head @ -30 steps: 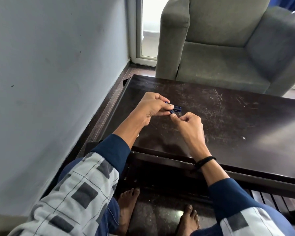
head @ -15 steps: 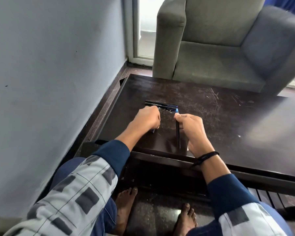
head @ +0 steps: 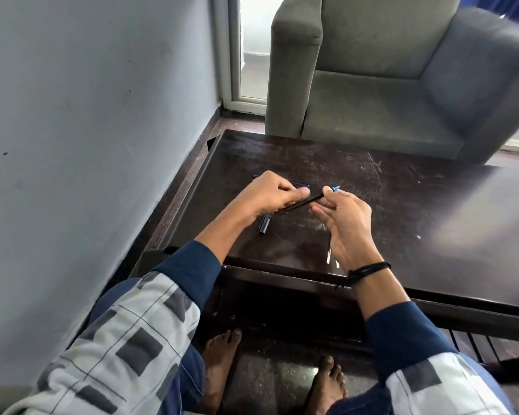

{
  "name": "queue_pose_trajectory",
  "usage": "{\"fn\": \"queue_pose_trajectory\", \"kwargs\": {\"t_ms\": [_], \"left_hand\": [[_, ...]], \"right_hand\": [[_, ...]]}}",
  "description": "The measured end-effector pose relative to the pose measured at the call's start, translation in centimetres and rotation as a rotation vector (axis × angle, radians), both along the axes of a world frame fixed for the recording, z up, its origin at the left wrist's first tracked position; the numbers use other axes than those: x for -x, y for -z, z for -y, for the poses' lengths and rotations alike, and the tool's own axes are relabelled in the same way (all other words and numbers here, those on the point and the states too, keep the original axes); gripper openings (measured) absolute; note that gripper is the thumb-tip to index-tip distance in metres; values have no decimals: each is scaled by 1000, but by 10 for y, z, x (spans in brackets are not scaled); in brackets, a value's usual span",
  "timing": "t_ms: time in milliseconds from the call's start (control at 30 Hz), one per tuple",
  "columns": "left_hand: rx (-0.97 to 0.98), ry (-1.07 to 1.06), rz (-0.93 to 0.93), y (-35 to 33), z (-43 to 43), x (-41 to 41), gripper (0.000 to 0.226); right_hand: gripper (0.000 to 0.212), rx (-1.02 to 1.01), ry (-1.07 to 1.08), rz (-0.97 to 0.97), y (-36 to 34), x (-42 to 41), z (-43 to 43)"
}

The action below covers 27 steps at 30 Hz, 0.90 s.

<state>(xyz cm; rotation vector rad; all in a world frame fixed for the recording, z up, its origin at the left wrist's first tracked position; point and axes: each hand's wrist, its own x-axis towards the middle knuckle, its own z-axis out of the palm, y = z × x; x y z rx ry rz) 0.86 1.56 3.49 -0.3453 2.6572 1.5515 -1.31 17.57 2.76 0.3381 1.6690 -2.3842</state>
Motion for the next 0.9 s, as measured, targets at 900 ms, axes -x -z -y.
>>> {"fn": "queue_pose_trajectory", "kwargs": {"t_ms": [900], "left_hand": [[-126, 130, 112, -22, 29, -6, 21]], "right_hand": [[16, -44, -134, -94, -1, 4, -7]]}}
